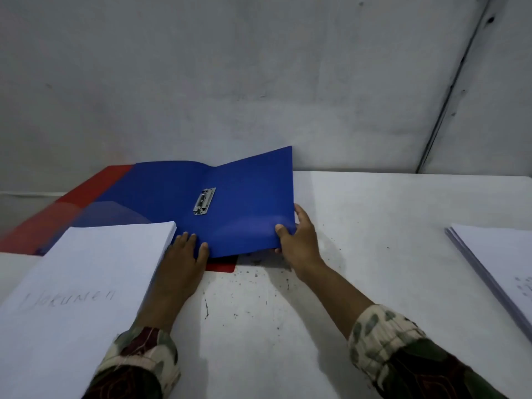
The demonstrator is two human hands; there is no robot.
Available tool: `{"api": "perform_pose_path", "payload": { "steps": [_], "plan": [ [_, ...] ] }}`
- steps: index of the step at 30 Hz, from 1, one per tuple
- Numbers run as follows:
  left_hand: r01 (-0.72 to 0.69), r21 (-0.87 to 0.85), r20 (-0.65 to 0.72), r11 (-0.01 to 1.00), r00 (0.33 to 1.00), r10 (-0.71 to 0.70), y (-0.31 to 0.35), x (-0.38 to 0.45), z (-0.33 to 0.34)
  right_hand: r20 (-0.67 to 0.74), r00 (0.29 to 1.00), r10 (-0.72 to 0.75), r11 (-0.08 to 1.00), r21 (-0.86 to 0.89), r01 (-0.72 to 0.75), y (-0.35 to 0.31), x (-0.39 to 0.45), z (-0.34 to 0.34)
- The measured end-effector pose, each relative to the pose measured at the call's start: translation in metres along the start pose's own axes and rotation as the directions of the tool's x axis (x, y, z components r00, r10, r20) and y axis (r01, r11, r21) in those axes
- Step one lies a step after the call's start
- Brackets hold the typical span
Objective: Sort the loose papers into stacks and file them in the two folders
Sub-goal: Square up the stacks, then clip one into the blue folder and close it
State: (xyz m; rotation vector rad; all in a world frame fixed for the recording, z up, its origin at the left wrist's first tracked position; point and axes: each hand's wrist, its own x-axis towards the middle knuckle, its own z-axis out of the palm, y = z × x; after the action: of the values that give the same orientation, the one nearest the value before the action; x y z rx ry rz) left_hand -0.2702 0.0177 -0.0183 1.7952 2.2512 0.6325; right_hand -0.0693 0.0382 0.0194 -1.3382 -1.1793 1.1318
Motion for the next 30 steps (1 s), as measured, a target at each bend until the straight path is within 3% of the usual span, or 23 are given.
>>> {"api": "perform_pose_path", "payload": {
  "steps": [7,11,22,25,30],
  "plan": [
    [-0.036,0.007,-0.061,0.999,0.997,0.036,0.002,-0.004,-0.002,-0.086,0.996,0.033,0.999,-0.027,-0.036,-0.003,-0.011,-0.065],
    [-0.03,0.012,-0.021,0.999,0.999,0.031,0.011,-0.012,0.001,-0.143,0.987,0.077,0.995,-0.057,-0.086,-0.002,-0.021,-0.107],
    [0.024,0.048,-0.03,0.999,0.999,-0.023,0.024,-0.031,0.006,-0.154,0.951,0.267,0.905,-0.3,-0.302,0.007,-0.065,-0.212],
    [0.023,0.05,-0.011,0.998,1.0,-0.023,0.032,-0.038,0.007,-0.192,0.949,0.251,0.872,-0.381,-0.307,0.011,-0.077,-0.227],
    [-0.105,0.116,-0.003,0.988,0.994,0.106,0.069,-0.061,0.011,-0.247,0.956,0.162,0.761,-0.585,-0.28,0.014,-0.091,-0.249]
  ]
}}
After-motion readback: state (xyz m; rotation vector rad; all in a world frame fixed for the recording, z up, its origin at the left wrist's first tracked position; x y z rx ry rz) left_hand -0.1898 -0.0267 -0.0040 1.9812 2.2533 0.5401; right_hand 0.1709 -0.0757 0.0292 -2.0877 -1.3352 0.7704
